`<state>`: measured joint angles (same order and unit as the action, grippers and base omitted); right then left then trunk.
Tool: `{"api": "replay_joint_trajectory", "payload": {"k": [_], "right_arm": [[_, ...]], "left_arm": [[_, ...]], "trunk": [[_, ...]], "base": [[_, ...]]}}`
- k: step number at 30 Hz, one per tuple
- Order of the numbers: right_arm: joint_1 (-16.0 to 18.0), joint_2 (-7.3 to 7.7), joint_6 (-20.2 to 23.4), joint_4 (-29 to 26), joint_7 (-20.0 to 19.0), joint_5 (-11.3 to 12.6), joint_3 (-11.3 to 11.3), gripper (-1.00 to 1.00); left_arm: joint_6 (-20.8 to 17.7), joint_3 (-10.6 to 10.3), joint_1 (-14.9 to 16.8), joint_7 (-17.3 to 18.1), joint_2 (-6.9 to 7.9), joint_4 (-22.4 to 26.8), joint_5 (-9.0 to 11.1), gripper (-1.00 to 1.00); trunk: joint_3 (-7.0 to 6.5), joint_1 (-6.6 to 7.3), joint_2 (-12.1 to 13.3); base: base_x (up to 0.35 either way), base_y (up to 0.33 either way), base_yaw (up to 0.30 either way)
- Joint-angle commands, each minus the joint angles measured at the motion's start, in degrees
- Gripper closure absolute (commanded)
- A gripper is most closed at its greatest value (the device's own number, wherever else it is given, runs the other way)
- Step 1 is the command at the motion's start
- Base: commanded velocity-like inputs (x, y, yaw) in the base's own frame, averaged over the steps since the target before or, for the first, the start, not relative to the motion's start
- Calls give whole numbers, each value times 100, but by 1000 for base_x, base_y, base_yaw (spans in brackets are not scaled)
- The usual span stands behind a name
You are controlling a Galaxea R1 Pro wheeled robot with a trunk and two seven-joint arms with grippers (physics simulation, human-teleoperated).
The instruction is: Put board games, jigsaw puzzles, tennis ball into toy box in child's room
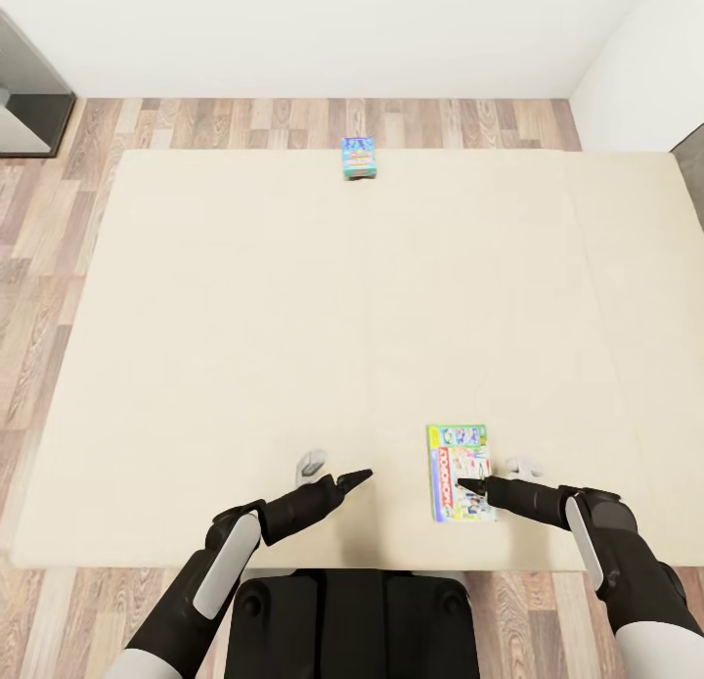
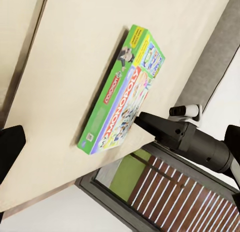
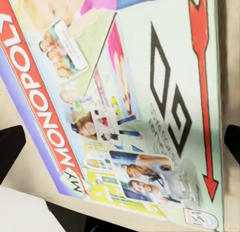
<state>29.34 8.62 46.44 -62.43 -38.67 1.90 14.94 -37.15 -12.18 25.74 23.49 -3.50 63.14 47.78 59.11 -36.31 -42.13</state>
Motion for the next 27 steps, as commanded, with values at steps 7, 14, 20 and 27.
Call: {"api": "replay_joint_trajectory", "payload": {"k": [7,14,20,27], "right_arm": [[91,103,14,-199,-17,-20,112,-100],[91,103,14,-315,-17,-20,112,-100],[91,103,14,-315,-17,-20,112,-100],[91,103,14,-315,-17,-20,112,-100]], "left_arm": [[-53,42,-1,0,-62,96,56,-100],[-53,42,-1,0,-62,96,56,-100],[-53,42,-1,0,-62,96,56,-100],[-53,42,-1,0,-62,96,56,-100]], "trunk": [[3,-2,-4],[3,-2,-4],[3,-2,-4],[3,-2,-4]], "base": [[0,7,0],[0,0,0],[0,0,0],[0,0,0]]}}
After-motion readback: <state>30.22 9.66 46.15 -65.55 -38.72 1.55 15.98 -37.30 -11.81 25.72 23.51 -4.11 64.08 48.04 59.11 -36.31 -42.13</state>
